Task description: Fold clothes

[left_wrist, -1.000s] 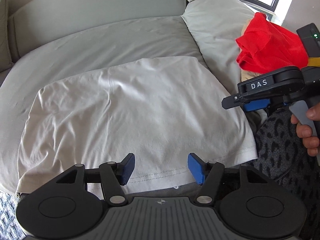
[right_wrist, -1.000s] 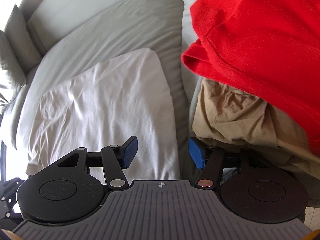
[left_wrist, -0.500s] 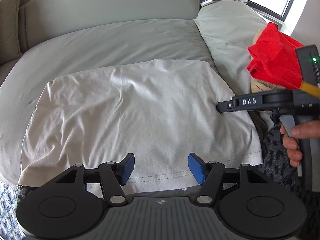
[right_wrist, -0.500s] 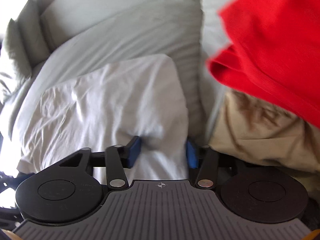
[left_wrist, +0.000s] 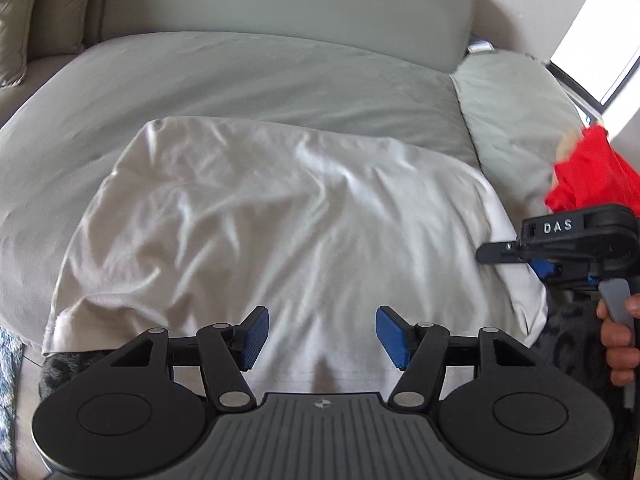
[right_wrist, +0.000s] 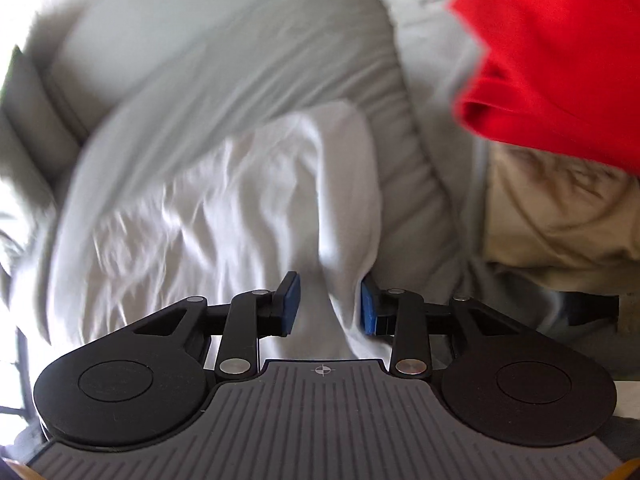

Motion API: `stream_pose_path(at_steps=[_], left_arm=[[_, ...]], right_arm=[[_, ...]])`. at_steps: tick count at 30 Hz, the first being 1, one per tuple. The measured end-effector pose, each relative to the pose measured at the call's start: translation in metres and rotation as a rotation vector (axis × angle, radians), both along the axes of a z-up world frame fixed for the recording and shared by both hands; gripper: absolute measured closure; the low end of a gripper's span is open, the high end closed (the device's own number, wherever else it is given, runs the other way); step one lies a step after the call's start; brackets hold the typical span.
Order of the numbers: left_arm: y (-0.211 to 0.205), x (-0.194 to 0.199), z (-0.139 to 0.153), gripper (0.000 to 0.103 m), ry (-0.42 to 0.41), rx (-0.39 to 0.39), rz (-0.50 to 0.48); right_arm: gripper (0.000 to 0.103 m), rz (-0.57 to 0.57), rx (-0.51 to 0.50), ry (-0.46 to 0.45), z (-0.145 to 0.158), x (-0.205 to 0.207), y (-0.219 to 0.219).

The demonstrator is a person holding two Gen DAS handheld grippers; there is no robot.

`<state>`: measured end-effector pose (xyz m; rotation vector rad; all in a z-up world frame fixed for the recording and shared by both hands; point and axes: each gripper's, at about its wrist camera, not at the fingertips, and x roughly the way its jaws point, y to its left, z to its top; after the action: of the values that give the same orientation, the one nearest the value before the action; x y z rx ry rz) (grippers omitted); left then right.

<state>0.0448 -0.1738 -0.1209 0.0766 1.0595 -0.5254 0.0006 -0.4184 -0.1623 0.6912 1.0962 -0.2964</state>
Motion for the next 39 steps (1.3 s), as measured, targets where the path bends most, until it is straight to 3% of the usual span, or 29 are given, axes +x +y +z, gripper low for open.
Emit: stream_pose_path(at_steps=[1, 6, 10, 14, 17, 21, 24, 27, 28, 29, 31, 35, 39], left_arm=[[0.005, 0.002, 0.0, 0.043, -0.003, -0.008, 0.01], [0.036, 0.013, 0.003, 0.043, 0.006, -0.003, 0.054], [0.05, 0.02, 0.003, 0.043, 0.026, 0.013, 0.05], [0.045, 0.03, -0.004, 0.044, 0.045, 0.003, 0.03], [0.036, 0.029, -0.008, 0.044, 0.053, -0.031, 0.022], [0.029, 0.021, -0.013, 0.044, 0.065, -0.063, 0.031], [0.026, 0.019, -0.013, 0.043, 0.069, -0.063, 0.036], [0.018, 0.023, -0.012, 0.044, 0.063, -0.034, 0.034], [0.014, 0.025, -0.012, 0.044, 0.062, -0.027, 0.026], [0.01, 0.025, -0.012, 0.044, 0.062, -0.024, 0.01], [0.004, 0.024, -0.012, 0.043, 0.066, -0.02, -0.011], [0.01, 0.02, -0.009, 0.043, 0.051, -0.01, -0.009], [0.033, 0.028, -0.007, 0.043, 0.054, -0.003, 0.075]], right_arm=[[0.05, 0.014, -0.019, 0.019, 0.001, 0.003, 0.003], [0.043, -0.032, -0.028, 0.09, -0.003, 0.01, 0.008], [0.029, -0.016, 0.004, 0.129, -0.009, 0.031, 0.01], [0.021, -0.054, 0.072, 0.1, -0.012, 0.027, 0.0], [0.021, -0.106, 0.173, 0.046, -0.017, 0.015, -0.016], [0.033, -0.176, 0.309, -0.018, -0.023, -0.004, -0.048], [0.033, -0.189, 0.307, -0.058, -0.028, -0.009, -0.065], [0.033, -0.075, 0.229, -0.075, -0.032, -0.005, -0.057], [0.039, -0.009, 0.164, -0.079, -0.03, -0.004, -0.047], [0.053, 0.053, 0.09, -0.083, -0.028, -0.005, -0.037], [0.06, 0.139, -0.062, -0.092, -0.022, -0.009, -0.015], [0.095, 0.09, -0.126, -0.104, -0.01, -0.002, -0.001], [0.096, 0.116, -0.222, -0.087, 0.015, 0.02, 0.034]])
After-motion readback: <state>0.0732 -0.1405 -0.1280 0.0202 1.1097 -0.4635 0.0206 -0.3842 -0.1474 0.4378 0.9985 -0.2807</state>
